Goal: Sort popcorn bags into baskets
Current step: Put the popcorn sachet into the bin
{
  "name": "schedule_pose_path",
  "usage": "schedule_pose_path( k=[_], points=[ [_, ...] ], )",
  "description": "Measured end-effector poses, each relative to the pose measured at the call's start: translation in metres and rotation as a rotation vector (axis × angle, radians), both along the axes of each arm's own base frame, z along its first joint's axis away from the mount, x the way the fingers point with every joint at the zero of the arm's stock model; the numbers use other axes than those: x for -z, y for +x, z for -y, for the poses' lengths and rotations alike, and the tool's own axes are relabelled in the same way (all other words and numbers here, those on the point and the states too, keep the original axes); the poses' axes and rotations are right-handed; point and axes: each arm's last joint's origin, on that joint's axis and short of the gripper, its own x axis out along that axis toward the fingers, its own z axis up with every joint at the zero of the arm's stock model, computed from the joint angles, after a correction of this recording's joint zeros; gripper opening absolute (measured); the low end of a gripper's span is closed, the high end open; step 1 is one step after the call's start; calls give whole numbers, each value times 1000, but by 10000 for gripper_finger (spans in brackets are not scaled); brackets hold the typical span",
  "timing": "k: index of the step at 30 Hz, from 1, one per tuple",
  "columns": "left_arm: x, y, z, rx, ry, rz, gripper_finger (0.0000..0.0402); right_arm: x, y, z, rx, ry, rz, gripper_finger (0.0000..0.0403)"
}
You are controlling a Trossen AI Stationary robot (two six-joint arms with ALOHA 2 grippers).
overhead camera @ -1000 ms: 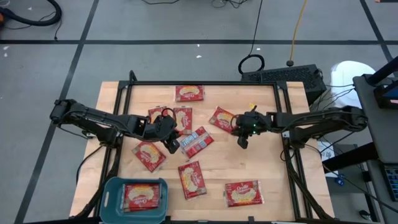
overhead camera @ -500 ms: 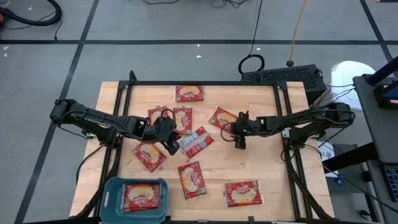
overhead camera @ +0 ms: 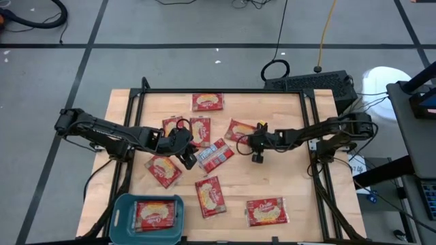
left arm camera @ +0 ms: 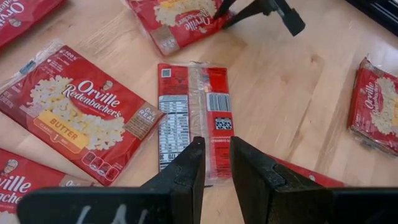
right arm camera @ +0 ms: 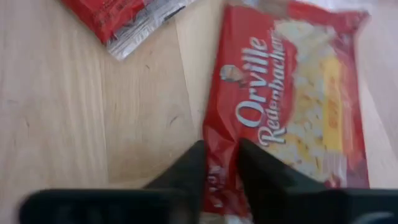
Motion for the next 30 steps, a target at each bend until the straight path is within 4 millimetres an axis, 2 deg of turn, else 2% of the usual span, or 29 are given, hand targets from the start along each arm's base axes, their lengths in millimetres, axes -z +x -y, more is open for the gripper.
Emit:
schedule_pose_path(
  k=[3, 10, 19, 25, 30],
  points=[
    [0, 0, 0, -1, -1, 0, 79, -2, -1, 0, -2, 4, 3, 11],
    [-1, 1, 0, 3, -7, 11, 79, -24, -10, -2, -1, 20, 59, 5],
    [-18, 16, -1, 54, 29, 227, 79, -58, -26, -5, 64, 152, 187, 1],
    [-29, 22, -15, 78, 62, 276, 79, -67, -29, -7, 101, 247, 245, 1],
    [-42, 35, -25, 184, 223, 231, 103, -69, -29, -9, 88, 330, 261, 0]
  ],
)
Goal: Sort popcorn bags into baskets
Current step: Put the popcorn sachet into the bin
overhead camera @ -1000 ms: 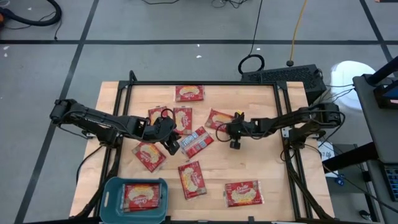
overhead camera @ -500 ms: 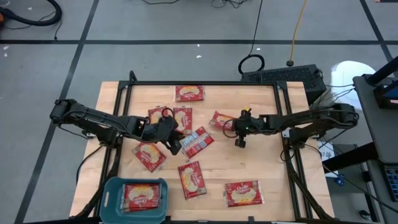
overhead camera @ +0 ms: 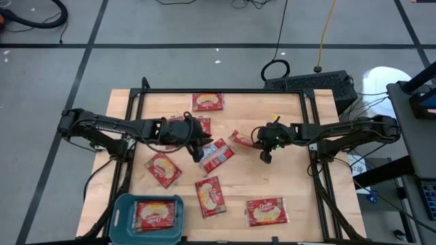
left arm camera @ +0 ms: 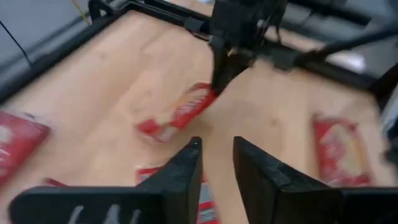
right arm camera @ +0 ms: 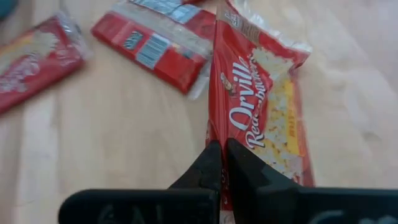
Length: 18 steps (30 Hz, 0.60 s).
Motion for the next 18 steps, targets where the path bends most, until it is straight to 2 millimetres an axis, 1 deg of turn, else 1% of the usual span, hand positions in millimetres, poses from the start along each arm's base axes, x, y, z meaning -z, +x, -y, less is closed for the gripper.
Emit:
schedule_pose_path(
  k=[3, 5, 7, 8, 11, 15, 18],
  points=[
    [-4, 15, -7, 12, 64, -8, 143, -1, 0, -2, -29, 59, 16, 0],
    [3, 25, -11, 32, 81, -57, 176, -3, 1, -3, -49, 105, 32, 0],
    [6, 39, -13, 63, 83, -58, 208, -5, 1, -5, -72, 150, 49, 0],
    [11, 43, -14, 79, 84, -86, 224, -6, 1, -5, -82, 175, 66, 0],
    [18, 62, -12, 113, 93, -97, 264, -12, 2, -5, -96, 235, 105, 0],
    [30, 79, -7, 162, 138, -140, 301, -13, 2, -5, -98, 312, 113, 0],
    [38, 87, -4, 204, 164, -167, 319, -15, 3, -5, -105, 355, 133, 0]
  ],
)
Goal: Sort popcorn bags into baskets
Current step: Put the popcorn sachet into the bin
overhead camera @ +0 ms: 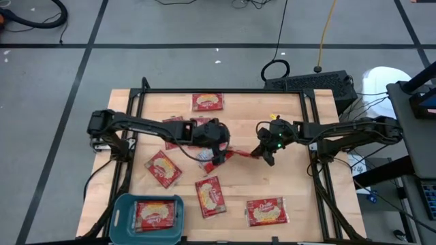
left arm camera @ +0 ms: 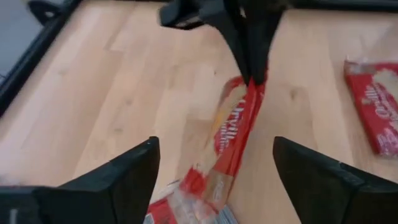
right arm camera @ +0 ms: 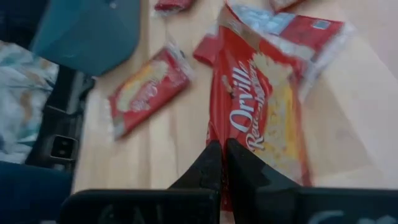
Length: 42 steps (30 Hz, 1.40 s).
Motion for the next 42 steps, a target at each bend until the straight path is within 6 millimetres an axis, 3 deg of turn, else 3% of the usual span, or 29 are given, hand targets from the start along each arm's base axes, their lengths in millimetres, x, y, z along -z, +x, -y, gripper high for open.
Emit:
schedule_pose_path(
  k=[5, 13, 19, 24, 33, 42],
  points=[
    [12, 14, 2, 61, 6, 33, 323, -1, 1, 0, 8, 14, 7, 0],
    [41, 31, 4, 158, 27, 18, 288, -1, -1, 8, 17, 63, 3, 0],
    [70, 40, 4, 218, 86, -43, 239, -4, 1, 12, 38, 98, 28, 0],
    [83, 46, 4, 259, 139, -42, 174, -7, 2, 12, 26, 119, 60, 0],
    [81, 45, 0, 211, 92, -36, 23, -3, 4, 13, 23, 107, 44, 2],
    [59, 34, -8, 118, 72, -48, 47, -22, 3, 33, 92, 108, 170, 61]
  ],
)
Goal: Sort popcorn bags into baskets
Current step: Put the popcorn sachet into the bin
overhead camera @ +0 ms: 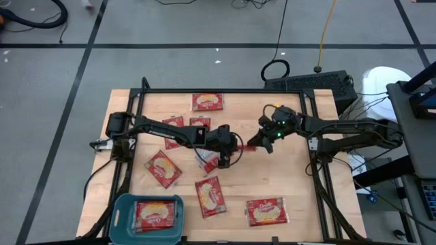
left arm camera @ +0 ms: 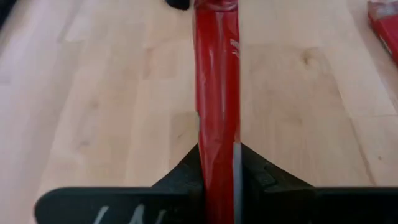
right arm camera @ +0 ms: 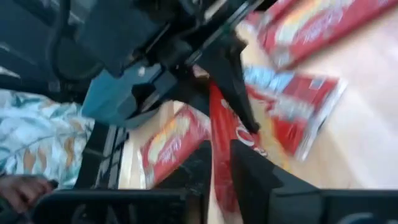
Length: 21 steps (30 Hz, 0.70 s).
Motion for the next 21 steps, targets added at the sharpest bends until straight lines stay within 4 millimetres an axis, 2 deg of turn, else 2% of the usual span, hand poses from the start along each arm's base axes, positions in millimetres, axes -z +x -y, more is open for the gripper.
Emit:
schedule_pose_path(
  k=[6, 9, 11, 15, 17, 19, 21],
  points=[
    [-37, -19, -3, -52, -48, 25, 22, -16, 1, 12, 44, -42, 74, 104],
    [-58, -32, -3, -60, -59, 41, 22, -32, 6, 14, 81, -46, 120, 118],
    [-73, -42, -3, -65, -67, 62, 25, -55, 12, 13, 128, -72, 173, 124],
    [-100, -64, -3, -87, -96, 86, 44, -122, 22, 7, 247, -224, 318, 133],
    [-114, -77, -3, -95, -112, 99, 42, -148, 24, 2, 281, -320, 310, 138],
    [-131, -89, -2, -95, -140, 153, 30, -168, 22, -1, 277, -383, 271, 144],
    [-146, -101, -2, -95, -168, 203, 22, -177, 23, -4, 257, -397, 202, 148]
  ],
)
